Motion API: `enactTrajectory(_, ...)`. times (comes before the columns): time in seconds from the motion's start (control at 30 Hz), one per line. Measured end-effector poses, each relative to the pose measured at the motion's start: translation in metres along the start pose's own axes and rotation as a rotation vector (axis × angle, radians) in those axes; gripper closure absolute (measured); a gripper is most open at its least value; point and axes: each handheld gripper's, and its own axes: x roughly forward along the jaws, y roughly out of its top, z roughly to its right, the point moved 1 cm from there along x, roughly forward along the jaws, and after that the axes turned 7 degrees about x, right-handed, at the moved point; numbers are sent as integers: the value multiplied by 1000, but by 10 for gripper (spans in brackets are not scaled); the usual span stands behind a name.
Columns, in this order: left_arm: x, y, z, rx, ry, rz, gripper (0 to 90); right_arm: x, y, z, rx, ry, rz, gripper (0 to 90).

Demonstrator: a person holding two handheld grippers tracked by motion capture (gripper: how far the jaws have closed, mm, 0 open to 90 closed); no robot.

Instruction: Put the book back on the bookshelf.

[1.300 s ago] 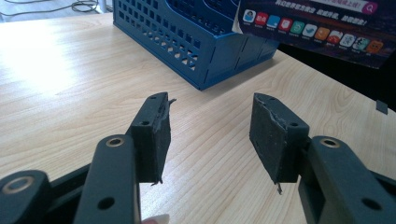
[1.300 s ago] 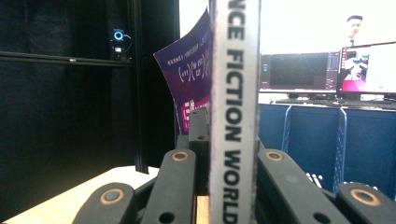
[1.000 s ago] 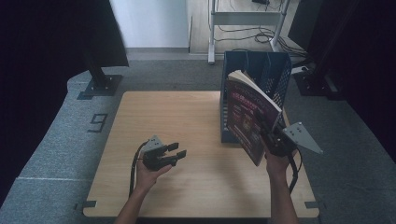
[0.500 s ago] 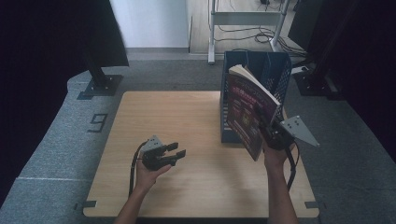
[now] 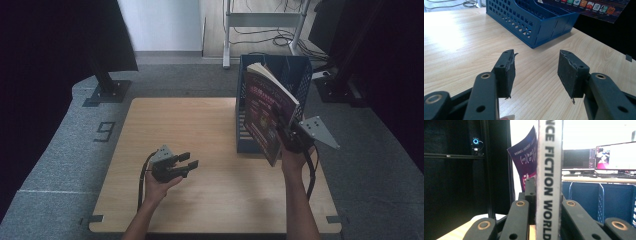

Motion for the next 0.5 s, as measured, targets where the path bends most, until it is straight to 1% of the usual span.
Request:
enactTrajectory(0.27,0,-1,-1,-4,2,-4,479,11,-3,-2,-12,-24,-9,814)
enactTrajectory(0.4,0,-1,-2,-5,2,-3,479,16,-1,-3,-29,-29,-11,814)
enactTrajectory(0.5,0,-2,-2,-7,3,-4,479,20,1,-3,-34,-33,-11,814)
